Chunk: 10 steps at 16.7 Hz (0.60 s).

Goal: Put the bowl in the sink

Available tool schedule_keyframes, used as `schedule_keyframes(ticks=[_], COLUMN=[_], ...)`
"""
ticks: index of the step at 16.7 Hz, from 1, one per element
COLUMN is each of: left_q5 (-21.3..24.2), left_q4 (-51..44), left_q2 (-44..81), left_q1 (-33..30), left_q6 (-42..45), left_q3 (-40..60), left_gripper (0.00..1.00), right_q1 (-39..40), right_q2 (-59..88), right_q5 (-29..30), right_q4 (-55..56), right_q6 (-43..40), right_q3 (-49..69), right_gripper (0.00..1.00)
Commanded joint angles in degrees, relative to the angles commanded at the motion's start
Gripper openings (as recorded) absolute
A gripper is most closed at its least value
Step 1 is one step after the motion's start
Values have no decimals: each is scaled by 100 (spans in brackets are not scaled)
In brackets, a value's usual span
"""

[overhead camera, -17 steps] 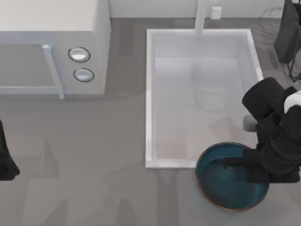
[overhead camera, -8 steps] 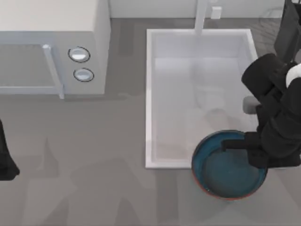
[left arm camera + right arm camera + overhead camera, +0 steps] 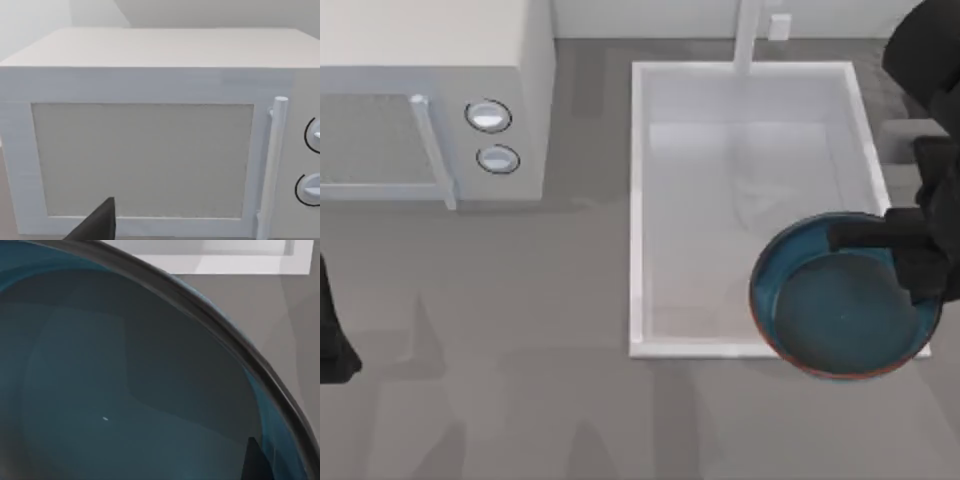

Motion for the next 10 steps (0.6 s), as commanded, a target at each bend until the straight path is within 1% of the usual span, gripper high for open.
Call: schedule_keyframes(ticks=[6, 8, 10], left_q5=[0, 0, 0], left_q4=[0, 0, 0], left_q2=[0, 0, 0], left_q1=[0, 0, 0], left_q6=[0, 0, 0], left_q3=[0, 0, 0], left_gripper=[100, 100, 100], right_q1=[16, 46, 106], right_q2=[-35, -10, 38], right_q5=[-4, 55, 197], right_q4=[-85, 89, 504], right_q6=[-1, -40, -131], right_q3=[83, 62, -8], right_gripper=[0, 0, 0])
